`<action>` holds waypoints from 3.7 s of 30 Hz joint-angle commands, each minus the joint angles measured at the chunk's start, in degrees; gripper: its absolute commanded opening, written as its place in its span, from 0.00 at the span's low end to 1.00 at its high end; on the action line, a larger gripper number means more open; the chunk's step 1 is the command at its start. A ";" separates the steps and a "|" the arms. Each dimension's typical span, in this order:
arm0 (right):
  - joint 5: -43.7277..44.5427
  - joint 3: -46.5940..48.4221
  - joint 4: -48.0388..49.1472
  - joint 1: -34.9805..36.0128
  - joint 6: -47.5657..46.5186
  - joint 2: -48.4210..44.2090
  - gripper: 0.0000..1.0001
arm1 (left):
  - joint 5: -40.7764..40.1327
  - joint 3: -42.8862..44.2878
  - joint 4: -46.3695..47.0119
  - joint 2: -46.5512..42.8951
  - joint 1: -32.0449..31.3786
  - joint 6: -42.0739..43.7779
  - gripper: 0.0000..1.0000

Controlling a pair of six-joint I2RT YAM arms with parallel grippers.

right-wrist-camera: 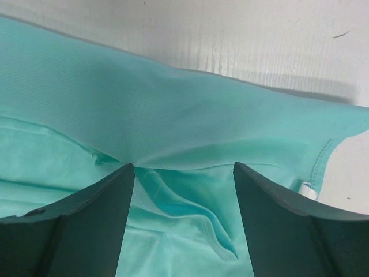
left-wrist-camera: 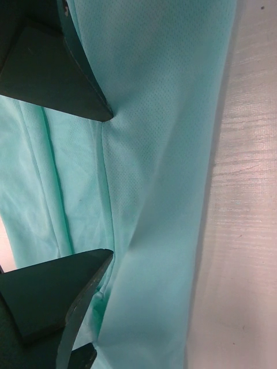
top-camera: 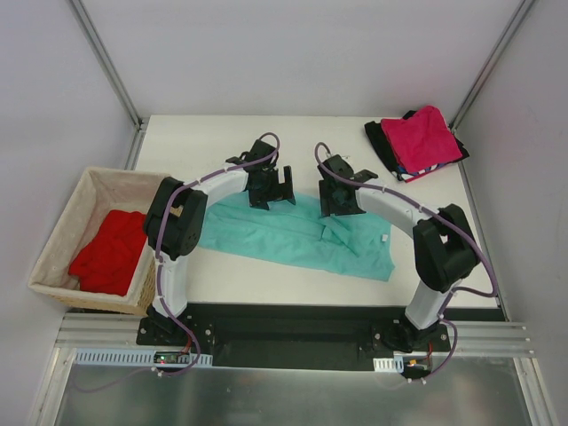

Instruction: Fold and stack the t-shirts

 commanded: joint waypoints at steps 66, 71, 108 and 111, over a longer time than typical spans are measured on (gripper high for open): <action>6.42 -3.42 -3.05 8.42 7.21 -0.05 0.74 | 0.32 -0.23 -1.17 0.60 -0.82 0.61 0.95; 7.65 -6.32 -3.58 11.32 9.06 -2.07 0.74 | 0.50 -0.49 -1.17 0.52 -0.82 0.52 0.95; 13.82 -5.17 -13.17 9.75 7.91 -25.19 0.75 | -14.78 -3.11 -24.80 -30.84 -0.73 6.50 0.96; 10.65 -7.90 -11.15 7.38 8.79 -24.39 0.75 | -17.60 -7.16 -25.94 -35.33 -0.38 6.15 0.96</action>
